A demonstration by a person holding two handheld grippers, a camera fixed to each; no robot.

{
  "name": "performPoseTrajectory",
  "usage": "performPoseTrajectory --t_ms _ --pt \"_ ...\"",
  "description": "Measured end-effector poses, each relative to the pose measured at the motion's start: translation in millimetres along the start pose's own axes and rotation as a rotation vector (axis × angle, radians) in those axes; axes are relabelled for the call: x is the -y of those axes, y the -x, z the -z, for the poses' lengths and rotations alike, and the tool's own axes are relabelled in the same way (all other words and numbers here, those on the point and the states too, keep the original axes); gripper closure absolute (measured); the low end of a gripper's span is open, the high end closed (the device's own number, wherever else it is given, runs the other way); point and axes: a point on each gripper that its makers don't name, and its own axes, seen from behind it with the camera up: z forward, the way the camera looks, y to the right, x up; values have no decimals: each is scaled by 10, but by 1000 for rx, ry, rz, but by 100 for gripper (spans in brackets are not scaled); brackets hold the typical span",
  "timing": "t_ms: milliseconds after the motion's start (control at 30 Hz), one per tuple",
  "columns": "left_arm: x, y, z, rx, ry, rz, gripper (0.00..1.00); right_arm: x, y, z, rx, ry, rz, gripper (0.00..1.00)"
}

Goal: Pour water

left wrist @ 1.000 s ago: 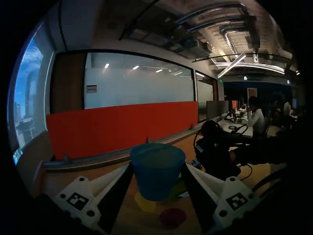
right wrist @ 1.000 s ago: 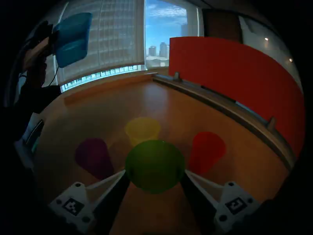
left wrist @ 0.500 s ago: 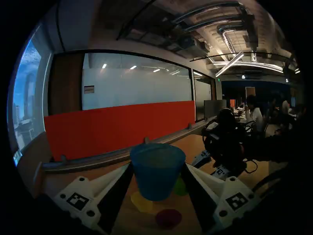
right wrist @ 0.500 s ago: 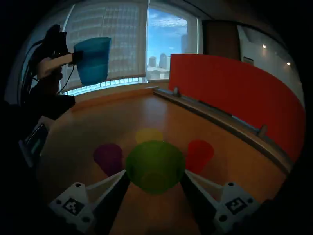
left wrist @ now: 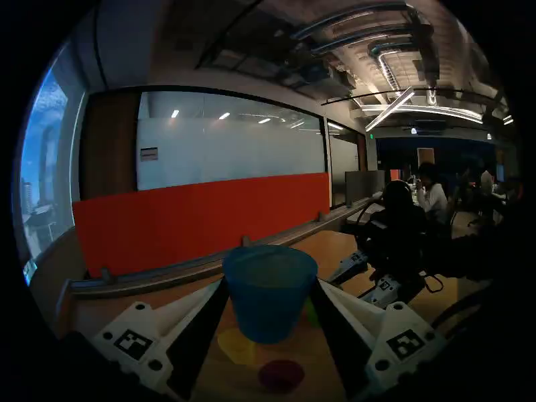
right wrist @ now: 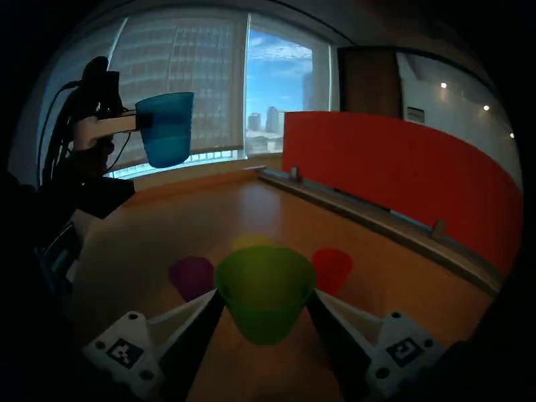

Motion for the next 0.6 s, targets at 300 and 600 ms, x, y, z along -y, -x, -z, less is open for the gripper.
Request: performPoseTrajectory --t_ms 300,600 --pt "-53 -15 -7 2 11 -3 15 18 -80 147 -53 18 -3 11" --pt "-139 -48 -22 2 28 -20 15 10 -179 319 -120 37 -19 8"
